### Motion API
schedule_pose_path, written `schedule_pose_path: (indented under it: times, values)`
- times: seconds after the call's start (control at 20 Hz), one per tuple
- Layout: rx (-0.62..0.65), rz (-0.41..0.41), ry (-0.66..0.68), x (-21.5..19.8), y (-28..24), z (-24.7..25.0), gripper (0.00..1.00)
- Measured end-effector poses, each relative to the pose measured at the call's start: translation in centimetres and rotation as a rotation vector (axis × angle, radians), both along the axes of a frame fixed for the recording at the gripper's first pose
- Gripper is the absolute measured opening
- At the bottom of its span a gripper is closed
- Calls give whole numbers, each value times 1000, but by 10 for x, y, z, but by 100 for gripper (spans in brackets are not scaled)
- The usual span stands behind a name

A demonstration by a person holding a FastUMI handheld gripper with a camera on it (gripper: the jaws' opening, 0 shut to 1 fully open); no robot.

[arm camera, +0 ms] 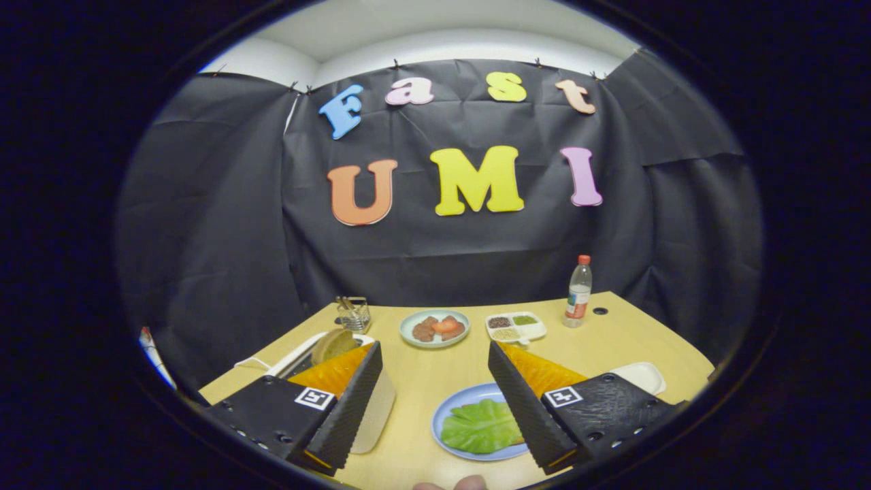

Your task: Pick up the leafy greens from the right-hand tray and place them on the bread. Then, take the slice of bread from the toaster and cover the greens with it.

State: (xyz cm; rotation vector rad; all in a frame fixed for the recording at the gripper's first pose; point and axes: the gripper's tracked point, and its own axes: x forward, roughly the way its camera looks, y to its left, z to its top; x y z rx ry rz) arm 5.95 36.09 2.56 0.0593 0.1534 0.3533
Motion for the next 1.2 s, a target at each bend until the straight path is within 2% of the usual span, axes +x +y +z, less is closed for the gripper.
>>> schedule_pose_path:
  times: [0.3, 0.7, 0.85, 1.0, 1.05, 1.2]
  values:
    - [-33, 57, 13, -3, 82, -8, 96]
    - [-77, -2, 125, 42, 130, -50, 96]
    - [-89, -14, 149, 51, 136, -59, 63]
    - [-81, -28, 157, 54, 135, -61, 39]
    - [-79, -31, 158, 54, 134, -61, 24]
    - [-87, -2, 146, 51, 141, -58, 8]
